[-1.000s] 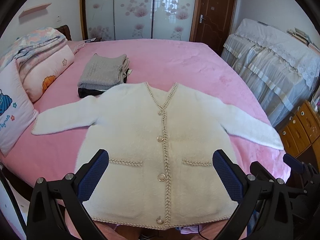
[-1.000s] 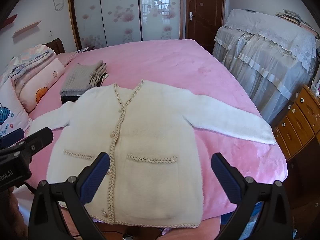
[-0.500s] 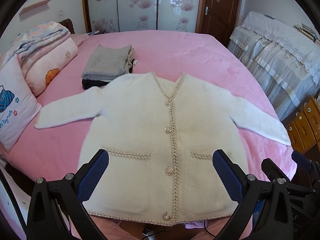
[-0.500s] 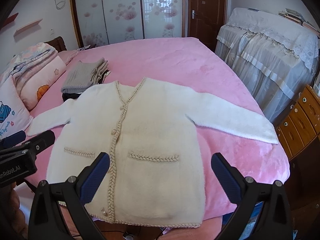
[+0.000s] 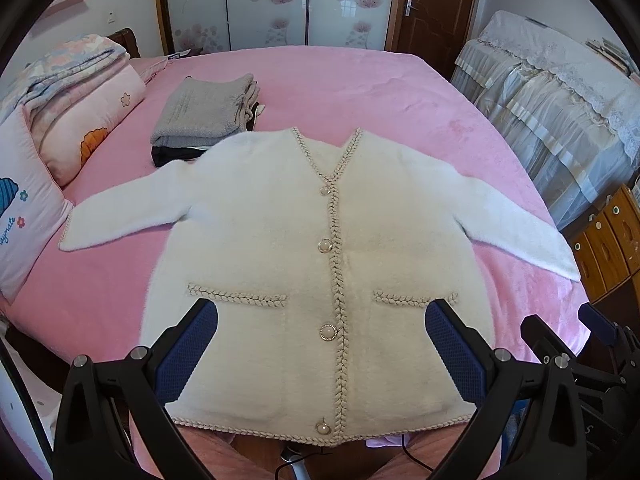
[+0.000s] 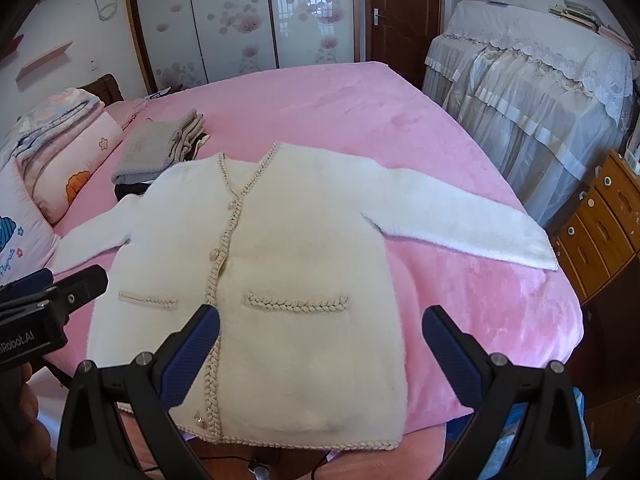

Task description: Fold large clothes

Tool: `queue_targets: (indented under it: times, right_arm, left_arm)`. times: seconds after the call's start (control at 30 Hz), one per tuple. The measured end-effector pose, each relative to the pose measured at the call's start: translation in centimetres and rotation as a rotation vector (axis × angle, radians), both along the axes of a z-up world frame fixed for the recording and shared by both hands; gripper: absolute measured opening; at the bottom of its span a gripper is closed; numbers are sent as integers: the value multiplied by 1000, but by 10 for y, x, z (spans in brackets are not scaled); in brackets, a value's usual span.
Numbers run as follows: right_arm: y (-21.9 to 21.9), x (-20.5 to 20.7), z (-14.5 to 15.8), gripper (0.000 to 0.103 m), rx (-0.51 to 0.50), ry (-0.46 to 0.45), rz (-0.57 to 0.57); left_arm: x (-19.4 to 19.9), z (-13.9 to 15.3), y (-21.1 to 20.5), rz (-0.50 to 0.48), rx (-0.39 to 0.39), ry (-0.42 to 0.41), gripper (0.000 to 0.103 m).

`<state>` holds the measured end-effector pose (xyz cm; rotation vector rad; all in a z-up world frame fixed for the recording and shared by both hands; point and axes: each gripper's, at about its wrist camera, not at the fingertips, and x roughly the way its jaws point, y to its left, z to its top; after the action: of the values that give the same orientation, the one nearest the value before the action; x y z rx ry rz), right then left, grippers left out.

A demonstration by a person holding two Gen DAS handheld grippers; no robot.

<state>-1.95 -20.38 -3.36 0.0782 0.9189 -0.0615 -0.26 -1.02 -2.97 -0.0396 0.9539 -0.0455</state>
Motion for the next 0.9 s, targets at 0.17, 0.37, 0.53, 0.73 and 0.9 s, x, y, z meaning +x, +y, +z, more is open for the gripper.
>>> queue_targets:
  times: [0.17, 0.37, 0.53, 0.73, 0.9]
  right_arm:
    - [-4, 1, -4, 102, 11, 2, 1]
    - [-10, 2, -9, 102, 25, 8, 2]
    - [-14, 4, -11, 102, 32, 15, 9]
    - [-27, 7, -9, 102, 36, -2, -1]
    - [-44, 13, -8, 102, 51, -17, -29]
  left_arm:
    - [-1, 0, -5, 0, 3, 1, 103]
    - [1, -3, -13, -22, 15, 10, 103]
    - [4, -4, -21, -28, 27, 14, 103]
    - [8, 2, -34, -37, 41, 6, 103]
    - [17, 9, -51, -51, 58, -31, 103]
